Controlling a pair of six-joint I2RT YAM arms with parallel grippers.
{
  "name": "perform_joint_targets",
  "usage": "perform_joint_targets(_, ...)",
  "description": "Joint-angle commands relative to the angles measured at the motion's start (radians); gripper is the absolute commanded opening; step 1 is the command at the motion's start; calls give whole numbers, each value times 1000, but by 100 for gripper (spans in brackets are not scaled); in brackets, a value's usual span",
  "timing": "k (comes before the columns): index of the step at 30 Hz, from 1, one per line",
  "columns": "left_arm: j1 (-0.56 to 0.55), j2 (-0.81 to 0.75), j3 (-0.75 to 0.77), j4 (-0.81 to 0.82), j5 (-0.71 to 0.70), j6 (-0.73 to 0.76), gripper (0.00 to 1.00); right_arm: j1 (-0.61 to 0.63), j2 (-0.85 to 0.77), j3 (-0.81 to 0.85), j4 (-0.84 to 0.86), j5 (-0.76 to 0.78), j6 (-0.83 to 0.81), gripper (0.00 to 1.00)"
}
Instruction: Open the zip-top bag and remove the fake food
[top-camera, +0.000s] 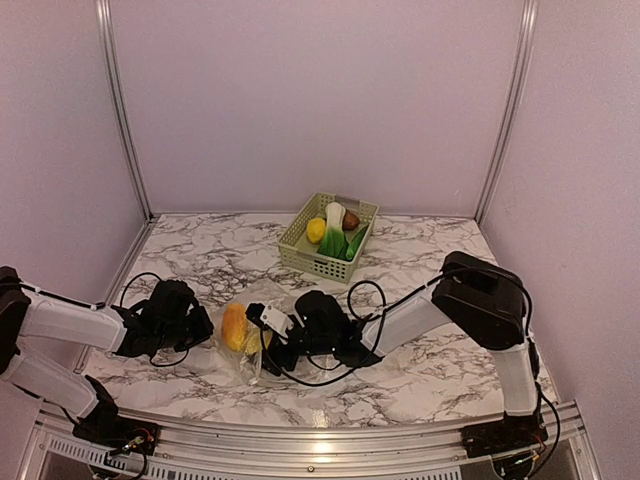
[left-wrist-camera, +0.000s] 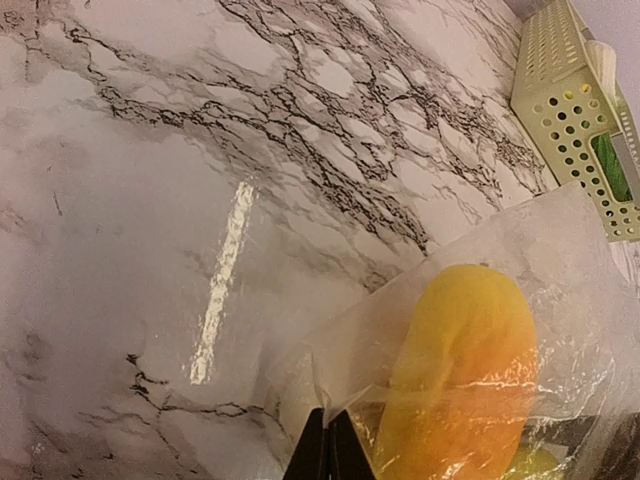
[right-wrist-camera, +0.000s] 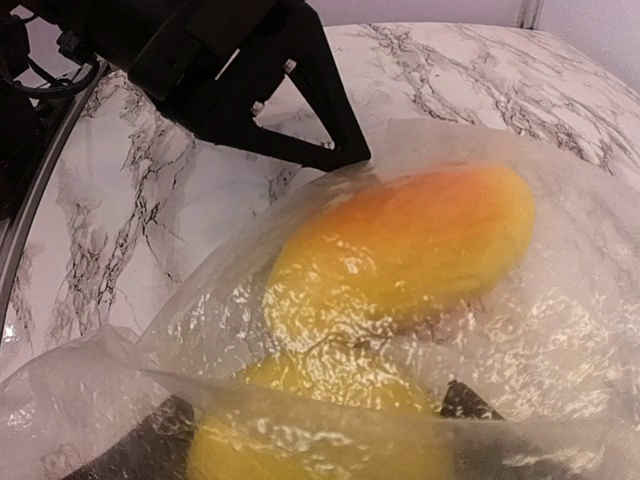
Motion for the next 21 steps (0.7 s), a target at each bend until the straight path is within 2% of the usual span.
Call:
perform_joint_targets(1,-5,-7,6,-18,-17,-2,0,6,-5,-11,-40,28,2,78)
perform_joint_targets(7,-1,-45,-7,-37,-54,-8,0,6,-103,-122,-21,49,24,65)
perform_joint_targets(14,5,-39,-16,-25,-63,-17,0,6,-272,-256,-33,30,34,57)
perform_joint_targets(21,11,-20,-10,-14,-53,-8,0,-4,-524,-393,-122,-3,16,52)
